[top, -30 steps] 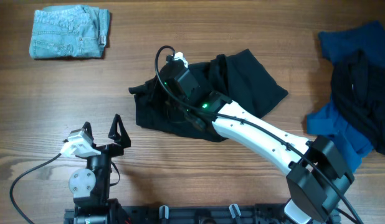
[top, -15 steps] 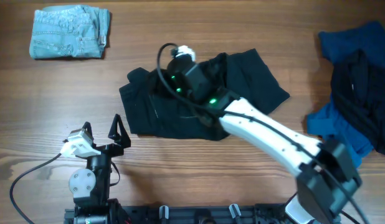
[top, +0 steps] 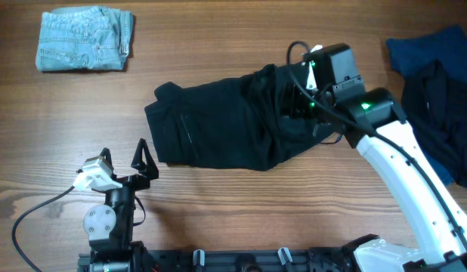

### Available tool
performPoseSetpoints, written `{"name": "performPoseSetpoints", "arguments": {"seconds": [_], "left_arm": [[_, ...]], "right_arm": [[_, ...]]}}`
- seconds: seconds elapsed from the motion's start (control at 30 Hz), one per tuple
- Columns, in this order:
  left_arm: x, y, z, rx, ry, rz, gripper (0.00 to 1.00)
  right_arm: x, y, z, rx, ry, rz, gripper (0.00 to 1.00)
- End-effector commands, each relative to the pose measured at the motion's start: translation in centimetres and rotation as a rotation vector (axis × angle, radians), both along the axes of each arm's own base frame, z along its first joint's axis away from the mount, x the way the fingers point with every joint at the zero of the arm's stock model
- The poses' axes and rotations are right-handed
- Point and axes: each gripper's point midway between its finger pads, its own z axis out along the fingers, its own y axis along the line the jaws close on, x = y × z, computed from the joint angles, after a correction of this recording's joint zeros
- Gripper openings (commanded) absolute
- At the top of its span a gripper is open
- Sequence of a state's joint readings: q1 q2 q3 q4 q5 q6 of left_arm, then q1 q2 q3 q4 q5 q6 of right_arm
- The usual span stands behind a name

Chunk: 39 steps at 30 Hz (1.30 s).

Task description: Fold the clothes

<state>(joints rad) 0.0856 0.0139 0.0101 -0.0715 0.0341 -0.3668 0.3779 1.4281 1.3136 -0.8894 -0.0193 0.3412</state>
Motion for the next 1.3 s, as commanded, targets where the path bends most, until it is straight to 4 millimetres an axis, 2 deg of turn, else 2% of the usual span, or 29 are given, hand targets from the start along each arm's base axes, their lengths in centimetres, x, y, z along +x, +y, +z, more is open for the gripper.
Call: {"name": "performPoseSetpoints", "arguments": {"seconds": [0.0,0.17,0.47,0.6,0.7,0.8,0.9,1.0,1.07,1.27], "left_arm": [[0.0,0.3,-0.2,0.02,0.003,0.014,1.0],[0.0,0.3,-0.2,0.02,0.003,0.014,1.0],[0.0,0.3,-0.2,0.02,0.003,0.014,1.0],[0.0,0.3,-0.2,0.02,0.003,0.014,1.0],[0.0,0.3,-0.2,0.02,0.003,0.014,1.0],[0.0,0.3,-0.2,0.02,0.003,0.014,1.0],[0.0,0.3,-0.2,0.02,0.003,0.014,1.0],[0.0,0.3,-0.2,0.02,0.003,0.014,1.0],[0.0,0.3,-0.2,0.02,0.003,0.014,1.0],[0.0,0.3,-0.2,0.02,0.003,0.014,1.0]], "right_arm": [[0.1,0.6,-2.2,-0.077,0.042,0.162,0.8],[0.0,0.7,-5.8,-0.118,0.151,0.18,0.67],[0.0,0.6,-10.7,-0.17,0.287,0.209,0.63],[-0.1,0.6,-12.4,-0.182,0.332,0.21,0.52],[-0.3,0.5,-13.8,-0.192,0.37,0.212,0.4],[-0.4,0.5,-15.1,-0.202,0.403,0.213,0.38],[-0.3,0.4,-15.5,-0.211,0.409,0.209,0.32],[0.1,-0.7,-15.4,-0.259,0.396,0.156,0.24],[0.4,-2.0,-15.3,-0.32,0.386,0.085,0.06],[1.2,-5.2,-14.8,-0.415,0.357,-0.066,0.04]]}}
